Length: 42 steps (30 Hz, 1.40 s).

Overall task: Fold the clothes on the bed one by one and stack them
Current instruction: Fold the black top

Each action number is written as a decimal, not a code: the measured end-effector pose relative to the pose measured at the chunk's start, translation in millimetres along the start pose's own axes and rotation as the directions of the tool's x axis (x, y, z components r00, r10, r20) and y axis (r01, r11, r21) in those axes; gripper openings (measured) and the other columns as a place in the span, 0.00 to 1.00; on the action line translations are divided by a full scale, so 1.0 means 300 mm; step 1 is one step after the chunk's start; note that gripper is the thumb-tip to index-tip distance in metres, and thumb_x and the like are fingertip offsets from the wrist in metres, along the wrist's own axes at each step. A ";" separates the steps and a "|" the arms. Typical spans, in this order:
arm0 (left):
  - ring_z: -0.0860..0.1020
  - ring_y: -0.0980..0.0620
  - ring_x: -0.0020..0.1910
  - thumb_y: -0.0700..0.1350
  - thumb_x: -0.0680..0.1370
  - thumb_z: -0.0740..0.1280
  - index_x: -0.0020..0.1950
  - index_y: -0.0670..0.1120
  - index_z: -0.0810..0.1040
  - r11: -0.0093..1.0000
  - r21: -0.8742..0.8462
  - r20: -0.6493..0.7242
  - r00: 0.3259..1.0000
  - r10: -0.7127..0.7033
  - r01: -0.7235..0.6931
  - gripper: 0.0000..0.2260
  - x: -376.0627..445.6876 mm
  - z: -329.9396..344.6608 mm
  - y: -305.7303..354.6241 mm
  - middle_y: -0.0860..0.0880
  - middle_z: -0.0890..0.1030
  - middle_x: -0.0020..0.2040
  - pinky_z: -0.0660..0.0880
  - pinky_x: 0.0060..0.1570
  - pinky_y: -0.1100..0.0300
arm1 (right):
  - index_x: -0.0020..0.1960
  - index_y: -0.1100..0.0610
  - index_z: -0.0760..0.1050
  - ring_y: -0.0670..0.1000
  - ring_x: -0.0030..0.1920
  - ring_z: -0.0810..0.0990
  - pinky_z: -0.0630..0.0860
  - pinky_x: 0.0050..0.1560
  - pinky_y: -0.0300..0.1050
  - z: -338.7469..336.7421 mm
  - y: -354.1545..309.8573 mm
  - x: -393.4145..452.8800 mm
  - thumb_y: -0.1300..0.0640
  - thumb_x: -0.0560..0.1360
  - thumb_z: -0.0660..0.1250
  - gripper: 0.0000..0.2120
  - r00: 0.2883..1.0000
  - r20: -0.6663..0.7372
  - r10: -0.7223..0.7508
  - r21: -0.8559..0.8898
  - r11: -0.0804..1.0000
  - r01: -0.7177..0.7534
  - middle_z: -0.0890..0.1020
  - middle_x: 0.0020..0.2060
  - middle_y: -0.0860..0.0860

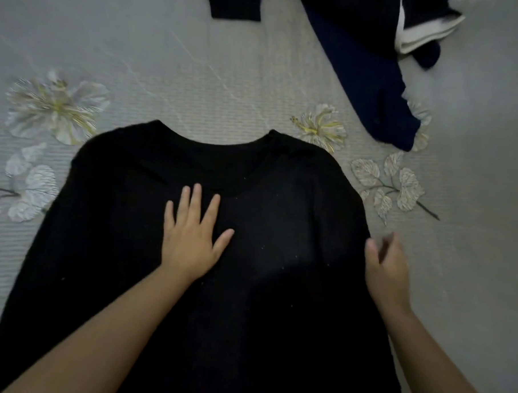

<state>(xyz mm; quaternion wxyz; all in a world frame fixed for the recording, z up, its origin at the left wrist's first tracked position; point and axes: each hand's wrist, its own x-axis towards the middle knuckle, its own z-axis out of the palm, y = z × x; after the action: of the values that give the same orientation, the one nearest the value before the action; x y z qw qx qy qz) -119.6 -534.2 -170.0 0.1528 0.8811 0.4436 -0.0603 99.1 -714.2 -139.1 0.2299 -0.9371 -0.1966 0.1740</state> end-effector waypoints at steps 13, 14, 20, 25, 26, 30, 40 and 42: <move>0.49 0.42 0.75 0.65 0.76 0.51 0.74 0.46 0.59 1.000 0.004 -0.035 0.999 -0.011 0.011 0.33 -0.018 0.021 -0.004 0.39 0.53 0.75 0.43 0.69 0.43 | 0.51 0.74 0.70 0.65 0.51 0.74 0.64 0.49 0.49 -0.108 0.057 0.046 0.51 0.77 0.61 0.22 0.965 -0.232 0.121 0.041 0.993 -0.114 0.76 0.49 0.71; 0.46 0.43 0.75 0.64 0.76 0.53 0.74 0.47 0.56 1.000 0.004 -0.022 1.000 -0.013 0.013 0.32 -0.019 0.015 -0.002 0.40 0.50 0.75 0.42 0.70 0.44 | 0.51 0.74 0.69 0.66 0.51 0.74 0.63 0.48 0.51 -0.145 0.054 0.084 0.51 0.77 0.61 0.22 0.967 -0.240 0.086 -0.014 0.996 -0.092 0.75 0.48 0.71; 0.39 0.45 0.74 0.65 0.75 0.49 0.76 0.50 0.45 0.994 0.101 0.080 0.996 -0.051 0.043 0.34 -0.017 -0.004 0.016 0.42 0.41 0.76 0.39 0.70 0.46 | 0.61 0.65 0.68 0.64 0.54 0.75 0.69 0.54 0.53 -0.234 0.089 0.251 0.48 0.75 0.64 0.24 0.996 -0.090 0.011 -0.153 0.988 -0.025 0.77 0.50 0.63; 0.41 0.45 0.75 0.58 0.78 0.52 0.76 0.47 0.50 0.991 0.096 0.031 0.995 -0.096 0.093 0.29 -0.063 -0.031 0.098 0.42 0.45 0.76 0.41 0.70 0.42 | 0.68 0.66 0.63 0.59 0.62 0.71 0.65 0.56 0.44 -0.265 0.198 0.116 0.53 0.80 0.54 0.21 0.976 -0.142 0.167 0.150 0.978 -0.145 0.73 0.61 0.64; 0.43 0.45 0.75 0.56 0.79 0.54 0.75 0.46 0.52 0.996 0.044 0.001 0.997 -0.077 0.077 0.28 -0.088 -0.029 0.137 0.42 0.47 0.76 0.42 0.70 0.42 | 0.69 0.66 0.61 0.58 0.63 0.70 0.65 0.58 0.44 -0.259 0.239 0.056 0.51 0.80 0.55 0.23 0.967 -0.146 0.210 0.202 0.963 -0.179 0.72 0.63 0.63; 0.42 0.46 0.75 0.53 0.79 0.55 0.75 0.47 0.51 0.996 -0.083 0.025 0.999 -0.026 0.028 0.27 -0.218 0.035 0.344 0.42 0.47 0.76 0.41 0.71 0.46 | 0.73 0.62 0.53 0.57 0.68 0.66 0.64 0.68 0.50 -0.172 0.351 -0.164 0.41 0.64 0.69 0.48 0.970 -0.036 0.240 0.254 0.941 -0.224 0.66 0.69 0.60; 0.42 0.46 0.75 0.56 0.79 0.53 0.75 0.49 0.50 0.991 -0.119 0.107 0.993 -0.043 0.055 0.27 -0.324 0.124 0.677 0.44 0.48 0.76 0.41 0.70 0.43 | 0.72 0.60 0.60 0.61 0.48 0.77 0.73 0.54 0.54 -0.503 0.552 0.101 0.71 0.68 0.64 0.34 0.970 -0.171 -0.174 -0.029 0.985 0.171 0.78 0.44 0.61; 0.42 0.47 0.75 0.64 0.76 0.45 0.75 0.50 0.50 0.995 -0.103 0.105 0.994 -0.005 0.015 0.31 -0.297 0.108 0.743 0.45 0.48 0.76 0.41 0.70 0.44 | 0.63 0.65 0.71 0.58 0.39 0.73 0.71 0.45 0.51 -0.622 0.604 0.199 0.73 0.60 0.61 0.30 0.879 -0.259 -0.401 -0.228 0.909 0.348 0.75 0.34 0.61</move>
<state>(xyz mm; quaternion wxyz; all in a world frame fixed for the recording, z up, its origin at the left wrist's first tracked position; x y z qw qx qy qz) 6.2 -737.6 -131.1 0.2209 0.8654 0.4419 -0.0839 280.5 -903.0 -88.1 0.2036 -0.9129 -0.3519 -0.0361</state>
